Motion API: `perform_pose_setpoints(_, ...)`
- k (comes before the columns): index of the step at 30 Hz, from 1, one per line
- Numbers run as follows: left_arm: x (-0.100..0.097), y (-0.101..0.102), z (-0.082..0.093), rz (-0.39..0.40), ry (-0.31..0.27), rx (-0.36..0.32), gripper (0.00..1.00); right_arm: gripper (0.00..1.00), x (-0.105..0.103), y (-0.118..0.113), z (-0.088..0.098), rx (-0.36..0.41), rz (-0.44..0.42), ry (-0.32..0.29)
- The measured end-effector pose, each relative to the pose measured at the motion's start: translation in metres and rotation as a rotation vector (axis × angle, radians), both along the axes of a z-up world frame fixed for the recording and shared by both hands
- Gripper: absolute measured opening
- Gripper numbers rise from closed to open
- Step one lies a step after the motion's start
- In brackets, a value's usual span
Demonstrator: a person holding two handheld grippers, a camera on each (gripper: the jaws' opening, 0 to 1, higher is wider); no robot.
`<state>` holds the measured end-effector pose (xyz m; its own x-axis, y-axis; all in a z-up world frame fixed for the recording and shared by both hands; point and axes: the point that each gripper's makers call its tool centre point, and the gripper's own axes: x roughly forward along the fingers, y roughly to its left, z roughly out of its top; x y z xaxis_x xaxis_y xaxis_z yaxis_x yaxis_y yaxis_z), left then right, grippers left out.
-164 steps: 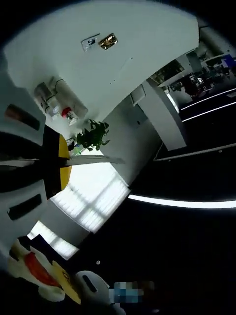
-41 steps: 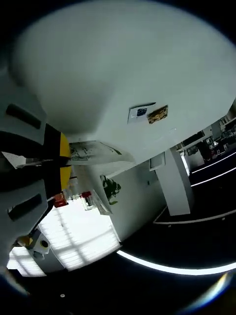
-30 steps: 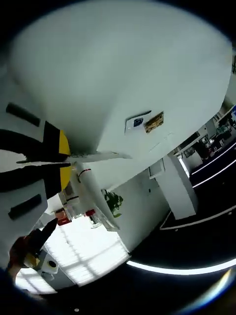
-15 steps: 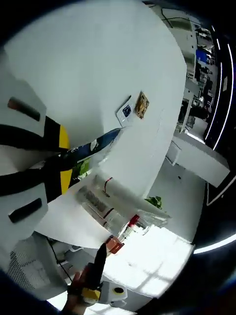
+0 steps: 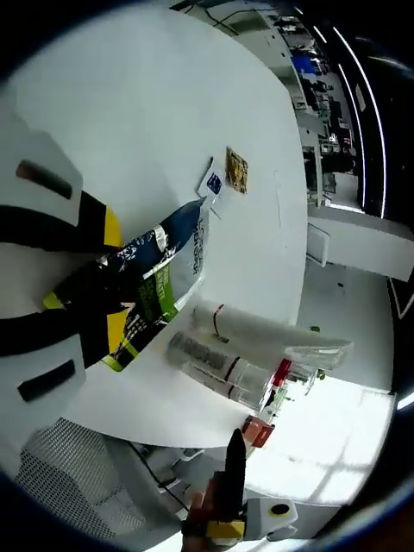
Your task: Arrange the skincare products in the storage area until every visible bottle or jar stands upright without overlapping.
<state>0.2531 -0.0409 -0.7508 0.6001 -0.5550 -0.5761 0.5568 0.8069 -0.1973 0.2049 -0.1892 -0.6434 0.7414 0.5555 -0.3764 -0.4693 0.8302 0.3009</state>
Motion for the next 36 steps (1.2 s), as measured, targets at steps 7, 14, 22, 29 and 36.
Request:
perform_pose_setpoints(7, 0.000, 0.008, -0.005, -0.072, -0.013, 0.100, 0.29, 1.00, 0.000, 0.000, 0.000, 0.002, -0.002, 0.002)
perform_pose_setpoints(14, 0.016, -0.008, 0.016, -0.236, -0.083, 0.102, 0.37, 1.00, 0.000, 0.000, -0.001, 0.004, -0.002, 0.005)
perform_pose_setpoints(22, 0.025, -0.033, 0.003, -0.396, -0.037, 0.178, 0.51, 1.00, 0.000, 0.000, -0.001, 0.001, -0.003, 0.006)
perform_pose_setpoints(29, 0.020, -0.032, -0.012, -0.448, -0.001, 0.253, 0.57, 1.00, 0.001, -0.001, -0.002, 0.002, -0.008, 0.007)
perform_pose_setpoints(36, 0.025, -0.030, -0.016, -0.452, -0.005, 0.262, 0.58, 1.00, 0.000, -0.001, -0.002, 0.006, -0.012, 0.013)
